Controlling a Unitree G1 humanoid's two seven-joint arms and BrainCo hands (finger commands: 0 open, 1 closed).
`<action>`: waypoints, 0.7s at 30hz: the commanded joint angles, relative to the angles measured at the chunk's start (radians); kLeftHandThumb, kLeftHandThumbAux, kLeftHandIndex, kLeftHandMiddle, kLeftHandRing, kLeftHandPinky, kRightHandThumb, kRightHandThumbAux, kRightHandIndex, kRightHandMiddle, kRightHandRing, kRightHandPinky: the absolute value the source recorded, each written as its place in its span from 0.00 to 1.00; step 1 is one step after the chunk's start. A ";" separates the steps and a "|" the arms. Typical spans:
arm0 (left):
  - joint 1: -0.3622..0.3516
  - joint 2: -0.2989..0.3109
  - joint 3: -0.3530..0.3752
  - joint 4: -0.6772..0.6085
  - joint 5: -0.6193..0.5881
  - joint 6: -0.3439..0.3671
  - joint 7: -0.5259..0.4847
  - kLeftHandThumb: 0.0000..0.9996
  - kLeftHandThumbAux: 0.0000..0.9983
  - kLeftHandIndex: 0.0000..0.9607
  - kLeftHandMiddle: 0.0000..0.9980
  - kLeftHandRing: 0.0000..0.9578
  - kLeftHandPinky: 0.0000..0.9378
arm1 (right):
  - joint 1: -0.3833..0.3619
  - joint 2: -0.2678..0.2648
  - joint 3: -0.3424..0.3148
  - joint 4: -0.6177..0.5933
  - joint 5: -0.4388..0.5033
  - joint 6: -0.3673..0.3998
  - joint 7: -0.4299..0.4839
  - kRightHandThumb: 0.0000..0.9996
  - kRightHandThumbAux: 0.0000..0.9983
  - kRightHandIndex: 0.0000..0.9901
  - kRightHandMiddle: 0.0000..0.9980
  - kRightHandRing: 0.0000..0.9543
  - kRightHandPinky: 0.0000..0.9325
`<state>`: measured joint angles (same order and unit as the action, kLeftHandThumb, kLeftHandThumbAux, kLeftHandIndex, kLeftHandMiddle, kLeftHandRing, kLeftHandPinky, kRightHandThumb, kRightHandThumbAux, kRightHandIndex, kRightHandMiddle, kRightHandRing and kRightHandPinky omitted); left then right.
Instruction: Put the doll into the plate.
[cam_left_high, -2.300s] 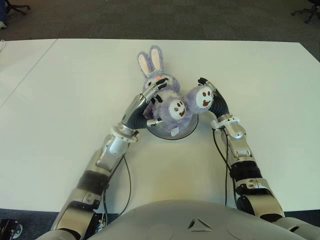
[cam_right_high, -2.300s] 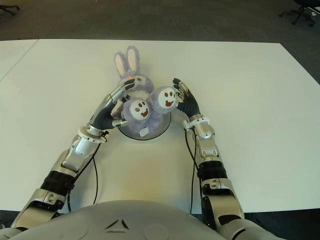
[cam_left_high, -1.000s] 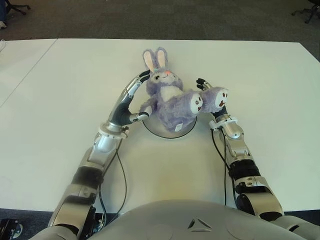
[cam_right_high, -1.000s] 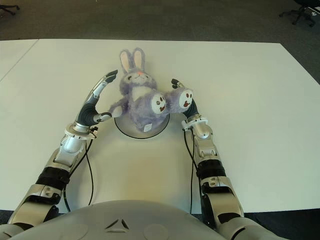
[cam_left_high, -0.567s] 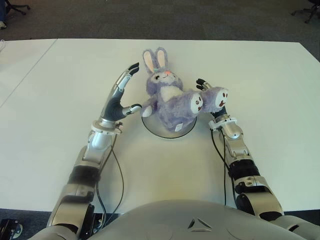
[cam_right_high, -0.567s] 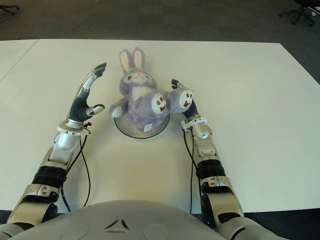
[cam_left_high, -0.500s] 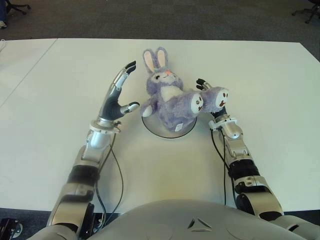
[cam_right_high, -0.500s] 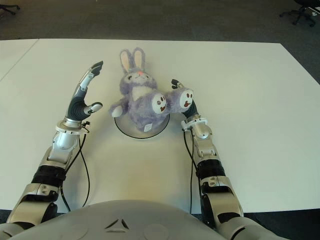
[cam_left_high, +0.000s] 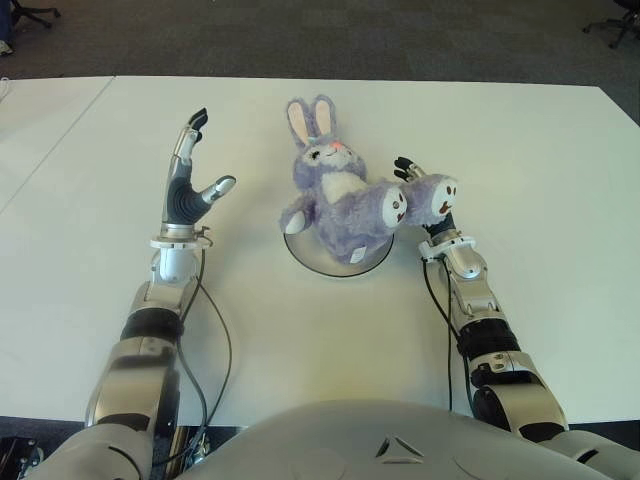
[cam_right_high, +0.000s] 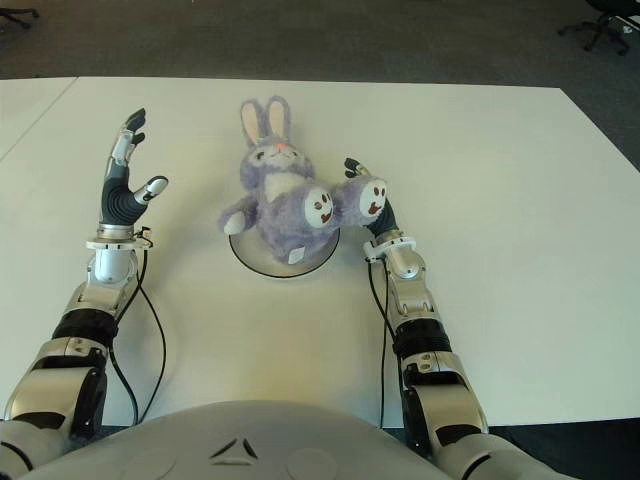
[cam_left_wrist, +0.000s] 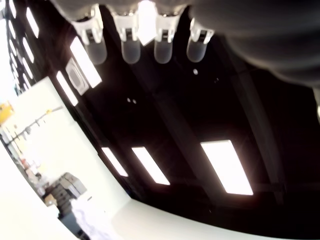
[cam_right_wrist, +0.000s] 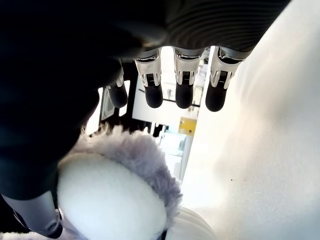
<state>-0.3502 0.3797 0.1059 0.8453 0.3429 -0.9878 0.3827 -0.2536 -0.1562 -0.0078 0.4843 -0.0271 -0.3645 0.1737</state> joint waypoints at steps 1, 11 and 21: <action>-0.117 -0.005 0.020 0.250 -0.053 0.126 -0.012 0.00 0.25 0.00 0.00 0.00 0.00 | 0.002 0.001 -0.017 0.068 0.023 -0.029 0.010 0.13 0.68 0.03 0.05 0.06 0.08; -0.180 -0.045 0.073 0.363 -0.230 0.305 -0.243 0.00 0.26 0.00 0.00 0.00 0.00 | -0.041 0.031 -0.064 0.209 0.076 -0.082 0.001 0.12 0.67 0.03 0.05 0.04 0.06; -0.194 -0.163 0.026 0.349 -0.229 0.333 -0.256 0.00 0.34 0.00 0.00 0.00 0.00 | -0.065 0.069 -0.105 0.327 0.124 -0.165 0.012 0.13 0.69 0.03 0.06 0.03 0.03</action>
<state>-0.5613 0.2707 0.1557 1.1883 0.1129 -0.6597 0.1478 -0.3732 -0.1243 -0.1109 0.7419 0.0871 -0.5013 0.1802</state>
